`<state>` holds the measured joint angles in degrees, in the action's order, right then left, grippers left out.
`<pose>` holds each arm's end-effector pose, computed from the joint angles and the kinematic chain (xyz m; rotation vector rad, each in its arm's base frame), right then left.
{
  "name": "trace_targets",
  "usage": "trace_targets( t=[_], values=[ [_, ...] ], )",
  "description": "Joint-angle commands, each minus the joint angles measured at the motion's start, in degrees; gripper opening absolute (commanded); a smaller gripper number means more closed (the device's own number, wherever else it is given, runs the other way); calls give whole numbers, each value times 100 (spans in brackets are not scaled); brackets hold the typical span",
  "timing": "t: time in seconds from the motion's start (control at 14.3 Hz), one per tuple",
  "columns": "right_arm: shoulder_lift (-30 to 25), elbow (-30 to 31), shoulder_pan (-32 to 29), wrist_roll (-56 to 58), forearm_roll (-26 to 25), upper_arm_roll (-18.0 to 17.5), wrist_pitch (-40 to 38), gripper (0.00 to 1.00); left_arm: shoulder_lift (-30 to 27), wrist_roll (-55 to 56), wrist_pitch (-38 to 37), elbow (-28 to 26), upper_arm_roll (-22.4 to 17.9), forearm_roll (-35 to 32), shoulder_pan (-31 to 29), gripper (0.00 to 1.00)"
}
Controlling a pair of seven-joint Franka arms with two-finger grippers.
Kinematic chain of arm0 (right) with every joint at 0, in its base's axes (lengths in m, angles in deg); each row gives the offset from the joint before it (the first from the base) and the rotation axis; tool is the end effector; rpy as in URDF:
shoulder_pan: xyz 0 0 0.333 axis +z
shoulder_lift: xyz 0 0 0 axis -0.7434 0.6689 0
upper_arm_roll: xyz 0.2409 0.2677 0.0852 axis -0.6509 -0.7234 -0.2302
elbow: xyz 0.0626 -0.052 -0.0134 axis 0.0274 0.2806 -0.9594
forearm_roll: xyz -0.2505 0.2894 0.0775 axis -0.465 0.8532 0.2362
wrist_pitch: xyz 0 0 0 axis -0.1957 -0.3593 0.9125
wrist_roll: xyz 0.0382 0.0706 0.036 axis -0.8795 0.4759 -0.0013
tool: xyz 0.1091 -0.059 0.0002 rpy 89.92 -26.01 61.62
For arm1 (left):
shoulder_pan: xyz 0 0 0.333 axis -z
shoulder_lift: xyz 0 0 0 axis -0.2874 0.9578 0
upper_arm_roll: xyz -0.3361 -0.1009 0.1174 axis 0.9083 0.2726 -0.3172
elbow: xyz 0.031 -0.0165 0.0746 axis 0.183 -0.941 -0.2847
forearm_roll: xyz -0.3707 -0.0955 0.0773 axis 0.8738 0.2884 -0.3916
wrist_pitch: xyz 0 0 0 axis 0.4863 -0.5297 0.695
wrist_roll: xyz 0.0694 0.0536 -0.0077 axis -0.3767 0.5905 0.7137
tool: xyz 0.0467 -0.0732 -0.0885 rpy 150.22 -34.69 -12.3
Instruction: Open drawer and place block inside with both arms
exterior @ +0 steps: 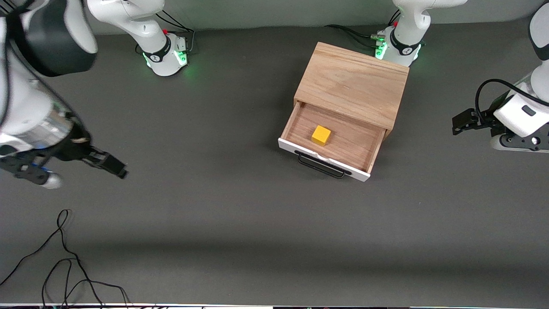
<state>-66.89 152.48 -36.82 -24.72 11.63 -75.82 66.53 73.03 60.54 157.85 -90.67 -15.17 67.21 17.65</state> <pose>0.6301 0.0793 0.6296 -3.0500 0.5349 -0.2105 0.5614 -0.0318 0.6076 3.1361 -0.1153 -0.0857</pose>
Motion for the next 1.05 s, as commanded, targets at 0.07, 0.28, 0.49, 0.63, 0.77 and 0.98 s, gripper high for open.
trace_targets(
  t=[0.07,0.28,0.49,0.63,0.77,0.98],
  values=[
    [-391,376,59,1231,95,493,-292,100,-20,-43,-131,98,-19,-5,11,100],
    [-391,376,-82,1691,95,511,-353,100,-64,-43,-148,89,-19,-22,2,100],
    [-339,279,-91,1735,209,459,-477,100,-73,-34,-148,89,8,-31,-15,100],
    [-330,279,-100,1709,331,432,-477,100,-64,-34,-139,89,95,-22,-138,100],
    [-313,288,-100,1726,517,432,-477,100,-73,-34,-148,89,262,-22,-288,100],
    [-260,296,-91,1717,517,432,-477,100,-73,-34,-148,80,227,-31,-235,100]
  ],
)
